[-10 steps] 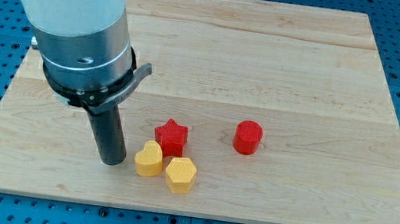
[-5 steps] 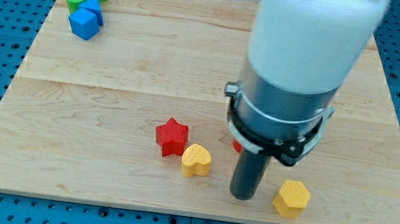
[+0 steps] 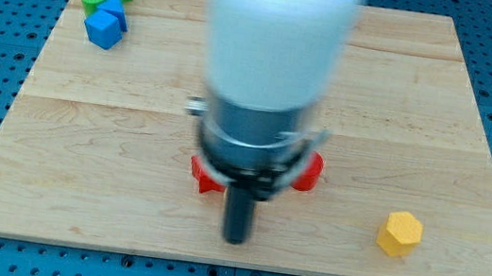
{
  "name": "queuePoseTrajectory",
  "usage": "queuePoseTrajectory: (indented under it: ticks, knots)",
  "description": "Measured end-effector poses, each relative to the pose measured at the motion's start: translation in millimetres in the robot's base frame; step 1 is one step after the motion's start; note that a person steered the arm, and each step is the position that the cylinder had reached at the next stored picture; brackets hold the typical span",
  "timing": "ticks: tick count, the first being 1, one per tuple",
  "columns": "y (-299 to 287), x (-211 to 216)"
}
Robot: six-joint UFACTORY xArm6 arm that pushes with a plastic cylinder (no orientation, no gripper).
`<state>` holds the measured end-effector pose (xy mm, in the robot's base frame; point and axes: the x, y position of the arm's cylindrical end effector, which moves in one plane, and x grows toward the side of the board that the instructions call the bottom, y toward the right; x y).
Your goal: Push the yellow blocks and red blocks towards bottom right
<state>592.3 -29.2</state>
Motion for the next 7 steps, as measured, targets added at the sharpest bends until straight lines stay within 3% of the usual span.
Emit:
queuePoseTrajectory:
  ticks: [1, 2, 4, 5, 6, 7]
  knots:
    - [-44.5, -16.1]
    - [-10.3, -36.1]
    - [110.4, -33.8]
    - [81.5, -31.5]
    - [-19.9, -27.8]
    - [-110.9, -56.6]
